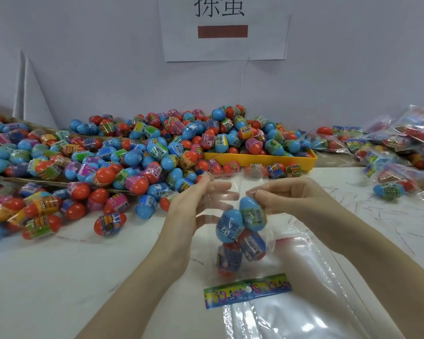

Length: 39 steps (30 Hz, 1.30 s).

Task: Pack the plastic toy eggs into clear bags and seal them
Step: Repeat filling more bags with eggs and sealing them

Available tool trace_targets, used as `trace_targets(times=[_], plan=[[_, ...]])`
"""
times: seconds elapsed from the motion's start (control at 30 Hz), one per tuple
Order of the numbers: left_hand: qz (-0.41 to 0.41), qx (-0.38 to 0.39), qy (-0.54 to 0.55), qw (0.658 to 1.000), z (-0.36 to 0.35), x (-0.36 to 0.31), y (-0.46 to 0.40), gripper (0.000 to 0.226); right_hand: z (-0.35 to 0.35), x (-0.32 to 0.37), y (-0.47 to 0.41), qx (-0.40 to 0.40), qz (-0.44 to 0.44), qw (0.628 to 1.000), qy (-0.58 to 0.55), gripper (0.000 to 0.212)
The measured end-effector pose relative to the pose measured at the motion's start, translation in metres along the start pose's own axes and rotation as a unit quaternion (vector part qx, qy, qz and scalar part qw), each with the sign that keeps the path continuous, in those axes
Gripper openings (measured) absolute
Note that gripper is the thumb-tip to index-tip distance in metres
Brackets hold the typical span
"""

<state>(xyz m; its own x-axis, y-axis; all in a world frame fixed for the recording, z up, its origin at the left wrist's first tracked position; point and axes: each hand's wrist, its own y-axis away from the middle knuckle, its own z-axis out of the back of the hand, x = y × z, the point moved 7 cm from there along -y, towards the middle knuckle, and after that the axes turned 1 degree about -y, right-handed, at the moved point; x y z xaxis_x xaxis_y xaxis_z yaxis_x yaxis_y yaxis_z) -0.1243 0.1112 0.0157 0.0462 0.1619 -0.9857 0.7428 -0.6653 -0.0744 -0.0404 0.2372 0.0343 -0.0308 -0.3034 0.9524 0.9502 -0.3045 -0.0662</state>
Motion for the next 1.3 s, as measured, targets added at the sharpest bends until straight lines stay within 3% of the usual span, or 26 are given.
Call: trace_targets(times=[0.1, 0.2, 0.33, 0.5, 0.83, 1.13, 1.3], plan=[[0.005, 0.029, -0.032, 0.999, 0.000, 0.002, -0.001, 0.039, 0.007, -0.002, -0.001, -0.028, -0.001, 0.999, -0.039, 0.019], [0.036, 0.050, -0.035, 0.997, 0.004, 0.006, -0.002, 0.034, 0.010, -0.004, -0.001, -0.038, -0.003, 0.998, -0.051, 0.022], [0.061, 0.033, -0.034, 0.997, 0.013, 0.011, -0.005, 0.030, 0.012, -0.005, -0.001, -0.043, -0.009, 0.995, -0.085, 0.025], [0.045, -0.010, -0.038, 0.998, 0.021, 0.009, -0.006, 0.006, 0.013, -0.006, -0.002, -0.048, -0.025, 0.994, -0.093, 0.021], [-0.003, -0.064, -0.060, 0.996, 0.026, 0.002, -0.005, 0.016, 0.019, -0.010, -0.001, -0.075, -0.029, 0.994, -0.078, 0.019], [-0.050, -0.056, -0.053, 0.996, 0.025, -0.005, -0.005, 0.024, 0.012, -0.011, 0.000, -0.055, -0.048, 0.993, -0.097, 0.033], [-0.059, -0.049, -0.061, 0.995, 0.023, -0.008, -0.004, 0.029, 0.006, -0.018, -0.001, -0.039, -0.070, 0.991, -0.108, 0.028]])
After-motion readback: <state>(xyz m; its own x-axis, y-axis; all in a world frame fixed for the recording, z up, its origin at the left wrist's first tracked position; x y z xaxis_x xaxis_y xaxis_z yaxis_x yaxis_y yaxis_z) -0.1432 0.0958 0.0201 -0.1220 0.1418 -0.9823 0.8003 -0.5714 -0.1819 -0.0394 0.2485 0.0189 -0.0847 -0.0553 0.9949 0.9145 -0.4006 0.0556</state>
